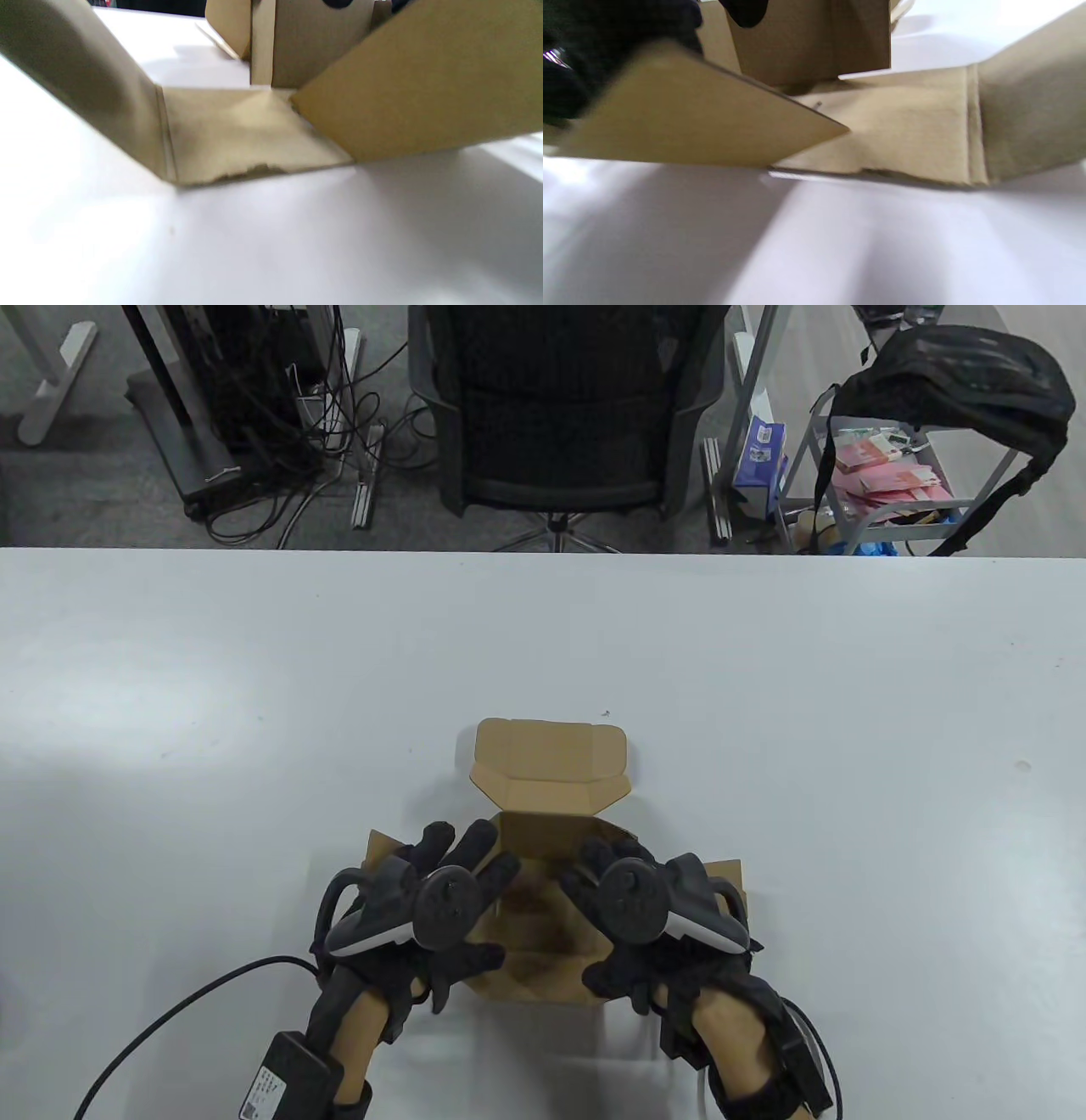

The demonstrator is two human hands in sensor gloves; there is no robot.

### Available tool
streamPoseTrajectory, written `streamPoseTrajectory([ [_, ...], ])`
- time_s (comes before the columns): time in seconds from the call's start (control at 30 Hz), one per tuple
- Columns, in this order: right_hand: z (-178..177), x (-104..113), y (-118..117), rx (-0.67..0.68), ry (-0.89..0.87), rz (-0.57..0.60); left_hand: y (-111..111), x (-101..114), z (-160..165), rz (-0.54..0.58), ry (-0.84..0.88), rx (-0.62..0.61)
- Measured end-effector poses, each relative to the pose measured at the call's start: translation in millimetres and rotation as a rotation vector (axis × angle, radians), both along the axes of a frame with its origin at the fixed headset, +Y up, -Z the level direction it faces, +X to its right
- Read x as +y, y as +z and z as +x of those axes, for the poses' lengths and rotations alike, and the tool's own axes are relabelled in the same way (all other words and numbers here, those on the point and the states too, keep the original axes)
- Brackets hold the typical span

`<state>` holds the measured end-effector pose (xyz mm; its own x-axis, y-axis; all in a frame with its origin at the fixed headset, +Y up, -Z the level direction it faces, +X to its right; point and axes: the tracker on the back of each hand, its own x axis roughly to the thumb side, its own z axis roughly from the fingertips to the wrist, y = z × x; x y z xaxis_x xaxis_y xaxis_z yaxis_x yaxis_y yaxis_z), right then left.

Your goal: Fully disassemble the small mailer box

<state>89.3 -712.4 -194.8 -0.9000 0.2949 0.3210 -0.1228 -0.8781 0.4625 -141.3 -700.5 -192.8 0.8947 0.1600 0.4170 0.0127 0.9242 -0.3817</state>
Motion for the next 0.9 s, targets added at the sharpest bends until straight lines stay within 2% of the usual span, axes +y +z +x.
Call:
streamPoseTrajectory([
  [0.13, 1, -17, -8, -0.007, 0.04, -0.082, -4, -13, 3, -0.092, -0.062, 0.017],
  [0.23, 2, -25, -14, -0.018, 0.079, -0.108, -9, -23, 4, -0.098, -0.117, 0.029],
  [0.37, 5, -36, -22, -0.043, 0.105, -0.158, -18, -37, 1, -0.162, -0.122, 0.049],
  [0.5, 8, -46, -27, -0.064, 0.119, -0.197, -23, -44, -1, -0.179, -0.136, 0.067],
  [0.73, 15, -54, -27, -0.081, 0.061, -0.249, -27, -55, -7, -0.269, -0.084, 0.101],
  [0.9, 21, -60, -24, -0.095, -0.011, -0.264, -25, -59, -10, -0.258, -0.044, 0.106],
])
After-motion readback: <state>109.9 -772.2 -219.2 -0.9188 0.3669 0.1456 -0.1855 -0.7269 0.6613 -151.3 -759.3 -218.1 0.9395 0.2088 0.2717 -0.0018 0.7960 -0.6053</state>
